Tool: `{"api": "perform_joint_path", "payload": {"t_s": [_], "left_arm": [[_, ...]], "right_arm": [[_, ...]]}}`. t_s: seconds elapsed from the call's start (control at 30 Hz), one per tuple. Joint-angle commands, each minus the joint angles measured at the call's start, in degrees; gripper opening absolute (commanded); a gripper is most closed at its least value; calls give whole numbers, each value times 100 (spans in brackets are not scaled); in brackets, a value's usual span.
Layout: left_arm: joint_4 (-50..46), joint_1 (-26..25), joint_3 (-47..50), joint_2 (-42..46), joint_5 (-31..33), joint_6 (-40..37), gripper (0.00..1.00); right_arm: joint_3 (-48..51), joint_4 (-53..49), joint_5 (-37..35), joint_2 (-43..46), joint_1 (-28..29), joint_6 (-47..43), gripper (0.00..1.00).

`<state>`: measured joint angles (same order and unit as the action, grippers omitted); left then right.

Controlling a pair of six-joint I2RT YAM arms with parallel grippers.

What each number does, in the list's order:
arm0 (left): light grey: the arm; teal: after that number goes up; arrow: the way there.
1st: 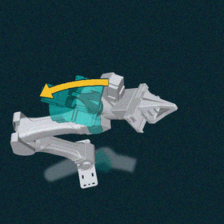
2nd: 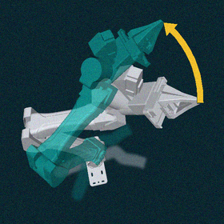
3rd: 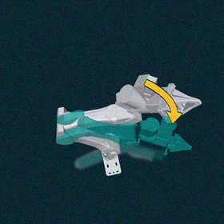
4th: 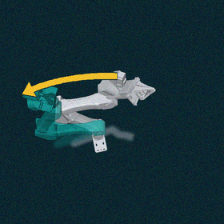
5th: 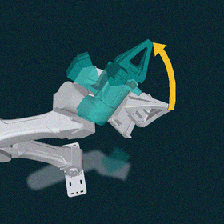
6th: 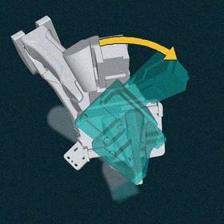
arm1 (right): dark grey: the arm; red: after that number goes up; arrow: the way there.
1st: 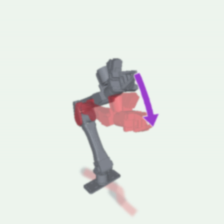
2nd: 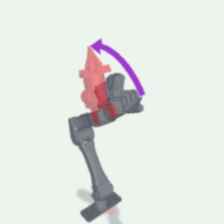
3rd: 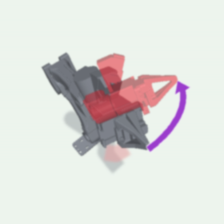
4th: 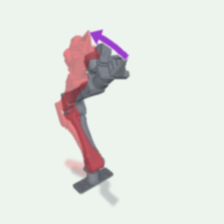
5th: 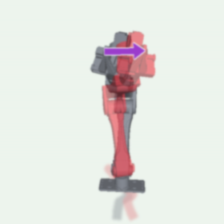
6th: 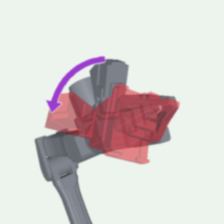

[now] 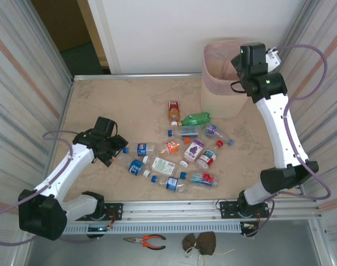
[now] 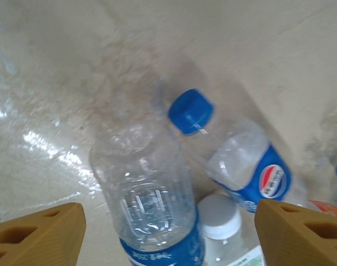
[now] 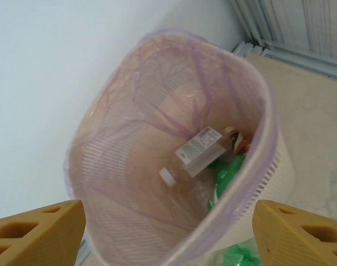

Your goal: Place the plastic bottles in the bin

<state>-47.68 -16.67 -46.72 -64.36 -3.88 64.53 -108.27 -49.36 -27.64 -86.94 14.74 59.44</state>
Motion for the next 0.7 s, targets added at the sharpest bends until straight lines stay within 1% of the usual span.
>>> {"api": "perform_joint_path", "payload": {"t_s": [0.0, 0.17, 0.4, 0.6, 0.67], "left_arm": [[201, 76, 298, -101, -475, 354, 81], [542, 93, 578, -311, -791, 566, 82], [846, 118, 769, -630, -1024, 687, 82], [1100, 141, 947, -845, -1105, 834, 78], [1141, 151, 993, -920, -1112, 849, 75]], "right_arm": [[458, 204, -286, 351, 37, -162, 78], [870, 226, -292, 613, 9, -148, 78], [1061, 227, -306, 752, 2, -126, 78], [1158, 234, -348, 821, -6, -117, 78], [1189, 235, -369, 841, -15, -117, 78]]}}
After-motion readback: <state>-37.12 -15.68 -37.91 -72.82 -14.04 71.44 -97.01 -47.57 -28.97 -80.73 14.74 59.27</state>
